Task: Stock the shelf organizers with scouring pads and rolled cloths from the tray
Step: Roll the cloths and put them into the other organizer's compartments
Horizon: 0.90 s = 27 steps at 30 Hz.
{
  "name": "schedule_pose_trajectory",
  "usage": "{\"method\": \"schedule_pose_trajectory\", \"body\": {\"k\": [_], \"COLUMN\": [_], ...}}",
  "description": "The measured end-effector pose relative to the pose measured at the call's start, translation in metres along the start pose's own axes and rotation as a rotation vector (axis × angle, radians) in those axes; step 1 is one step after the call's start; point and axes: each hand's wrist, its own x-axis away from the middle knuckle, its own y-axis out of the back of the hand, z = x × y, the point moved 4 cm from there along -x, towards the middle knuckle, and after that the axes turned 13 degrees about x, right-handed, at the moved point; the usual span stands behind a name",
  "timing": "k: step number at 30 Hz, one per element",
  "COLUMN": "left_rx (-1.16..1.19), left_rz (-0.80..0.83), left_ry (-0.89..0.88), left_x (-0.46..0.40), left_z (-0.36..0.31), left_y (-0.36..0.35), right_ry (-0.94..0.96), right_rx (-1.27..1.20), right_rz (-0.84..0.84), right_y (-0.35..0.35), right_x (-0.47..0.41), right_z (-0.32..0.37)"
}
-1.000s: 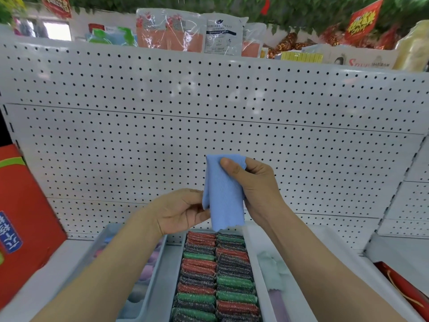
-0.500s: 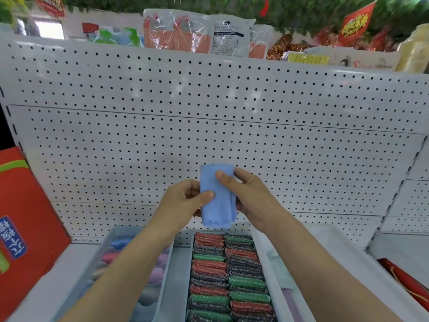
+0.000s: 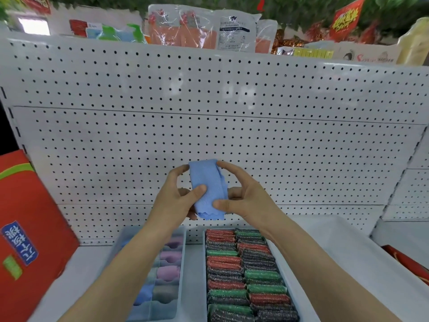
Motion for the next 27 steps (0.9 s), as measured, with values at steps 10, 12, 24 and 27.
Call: {"method": "schedule_pose_trajectory", "body": {"k": [10, 12, 24, 27], "left_rx": [-0.039, -0.109, -0.340, -0.248], "left_rz": [0.167, 0.235, 0.308, 0.305], "left_ry": [-0.047, -0.028, 0.013, 0.057], "left_x": [0.002, 0.002, -0.002, -0.003], "left_z": [-0.008, -0.007, -0.018, -0.010], "left_y": [0.007, 0.001, -0.042, -0.050], "right_ry": [-0.029, -0.045, -0.085, -0.091], "right_rx": [0.253, 0.291, 0.217, 0.145], "right_rz": [-0.076, -0.097, 0.015, 0.034], "right_y": [-0.004, 0.004, 0.048, 0.053], "right_x": [0.001, 0.002, 0.001, 0.004], "right_z": [-0.005, -0.007, -0.021, -0.029]}}
